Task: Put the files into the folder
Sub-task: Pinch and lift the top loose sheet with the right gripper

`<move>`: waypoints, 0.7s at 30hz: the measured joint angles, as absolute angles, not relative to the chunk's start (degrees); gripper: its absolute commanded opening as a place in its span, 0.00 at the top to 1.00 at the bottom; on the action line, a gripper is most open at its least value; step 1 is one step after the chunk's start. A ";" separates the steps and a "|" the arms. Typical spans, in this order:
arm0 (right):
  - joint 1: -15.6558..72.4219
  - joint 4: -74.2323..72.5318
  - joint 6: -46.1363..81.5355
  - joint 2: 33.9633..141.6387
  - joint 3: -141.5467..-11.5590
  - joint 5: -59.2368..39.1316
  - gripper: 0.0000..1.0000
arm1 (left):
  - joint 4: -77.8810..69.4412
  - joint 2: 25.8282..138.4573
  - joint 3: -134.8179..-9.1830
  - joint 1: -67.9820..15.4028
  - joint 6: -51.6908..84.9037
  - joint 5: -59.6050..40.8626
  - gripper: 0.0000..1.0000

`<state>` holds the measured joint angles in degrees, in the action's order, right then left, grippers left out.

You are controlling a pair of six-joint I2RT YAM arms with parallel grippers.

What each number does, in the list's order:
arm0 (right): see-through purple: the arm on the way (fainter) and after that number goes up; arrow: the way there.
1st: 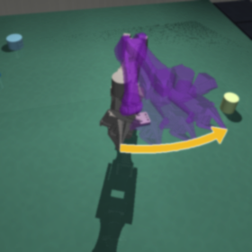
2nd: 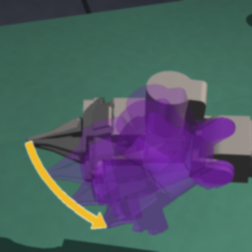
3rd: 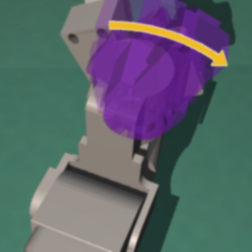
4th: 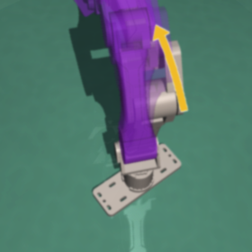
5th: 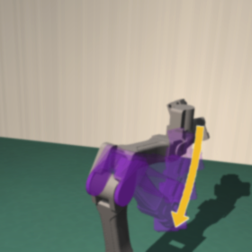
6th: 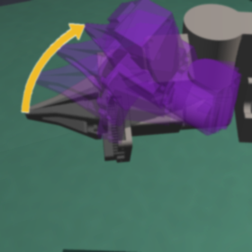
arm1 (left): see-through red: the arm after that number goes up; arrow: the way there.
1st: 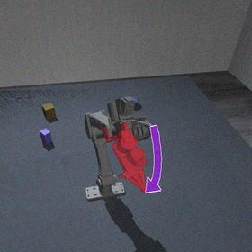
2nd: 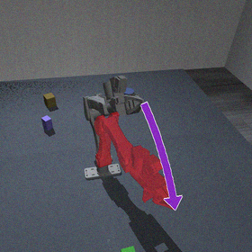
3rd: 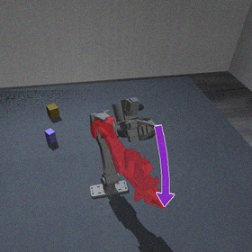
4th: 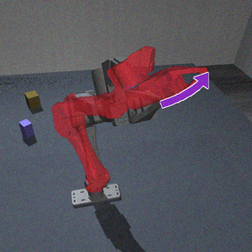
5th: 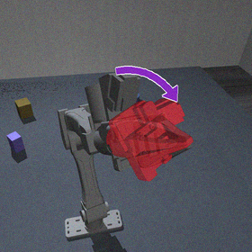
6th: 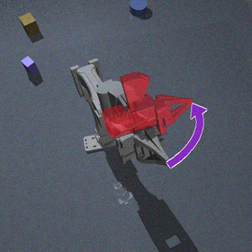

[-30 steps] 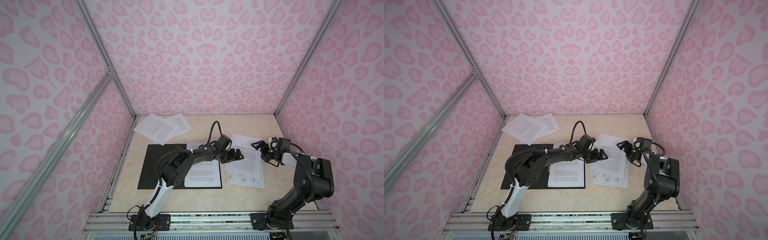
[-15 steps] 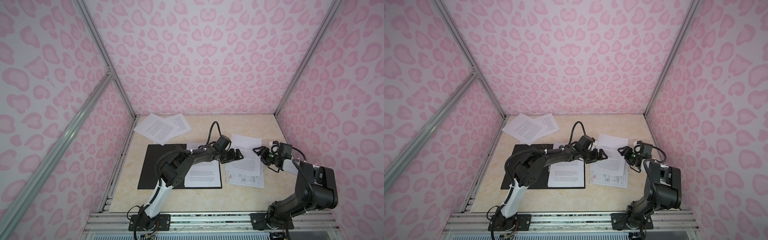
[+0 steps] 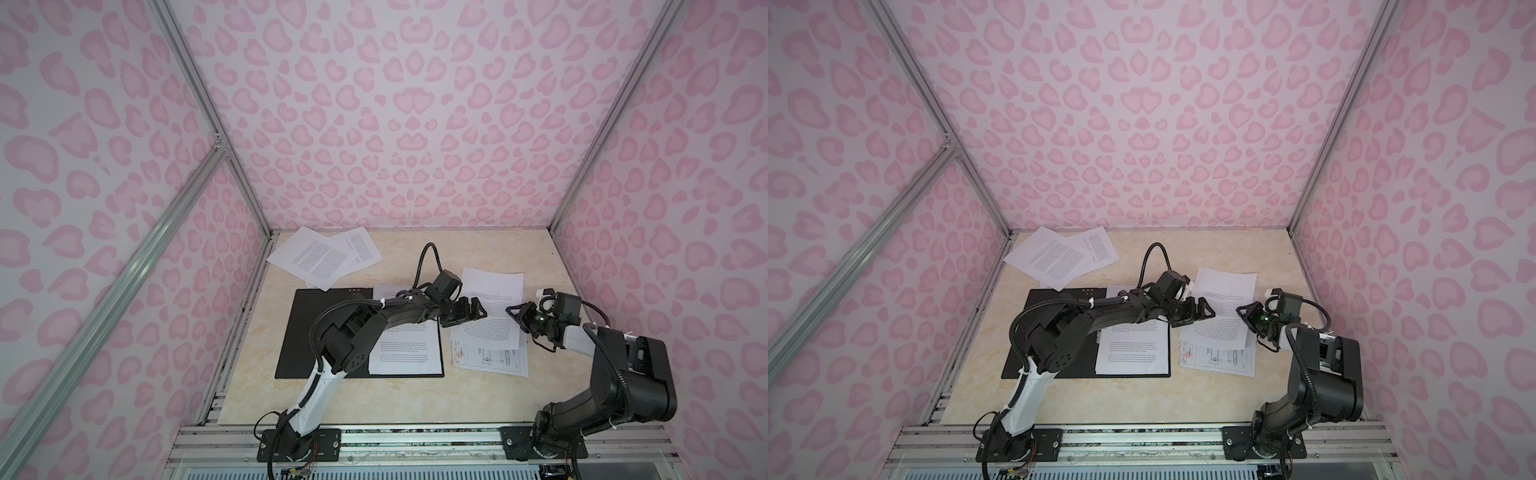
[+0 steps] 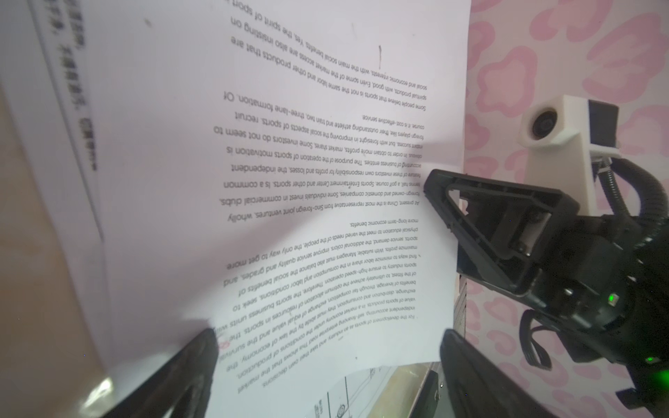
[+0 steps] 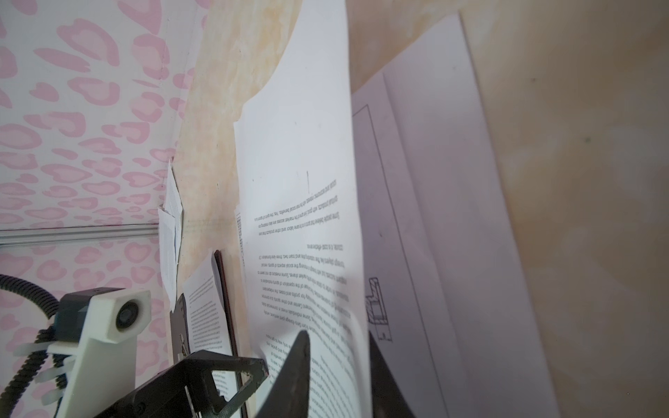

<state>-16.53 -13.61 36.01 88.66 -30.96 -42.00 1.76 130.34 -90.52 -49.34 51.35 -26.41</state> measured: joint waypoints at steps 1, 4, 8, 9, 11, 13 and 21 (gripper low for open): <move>-16.49 -13.76 36.01 88.44 -30.79 -41.95 0.78 | 1.76 130.37 -90.52 -49.30 51.35 -26.41 0.02; -16.40 -13.78 36.03 87.48 -30.15 -41.41 0.81 | 1.98 130.39 -90.78 -49.23 51.44 -26.68 0.02; -16.34 -13.69 36.03 85.60 -29.69 -40.53 0.87 | 2.68 130.39 -91.64 -49.23 51.53 -26.68 0.02; -16.27 -13.69 36.03 85.21 -29.67 -40.45 0.88 | 2.76 130.41 -91.77 -49.23 51.51 -26.68 0.02; -16.23 -13.58 36.07 84.27 -29.52 -40.12 0.92 | 2.76 130.58 -92.20 -49.23 51.51 -26.68 0.02; -16.12 -13.30 36.03 83.61 -29.32 -40.05 0.96 | 3.05 130.63 -92.49 -49.23 51.51 -26.68 0.02; -14.90 -9.47 35.33 80.86 -29.63 -39.11 1.00 | 10.50 130.54 -97.17 -49.39 48.29 -25.41 0.02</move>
<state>-14.90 -9.47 35.33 80.86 -29.63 -39.11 10.50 130.54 -97.17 -49.39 48.29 -25.41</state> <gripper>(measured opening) 0.048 0.976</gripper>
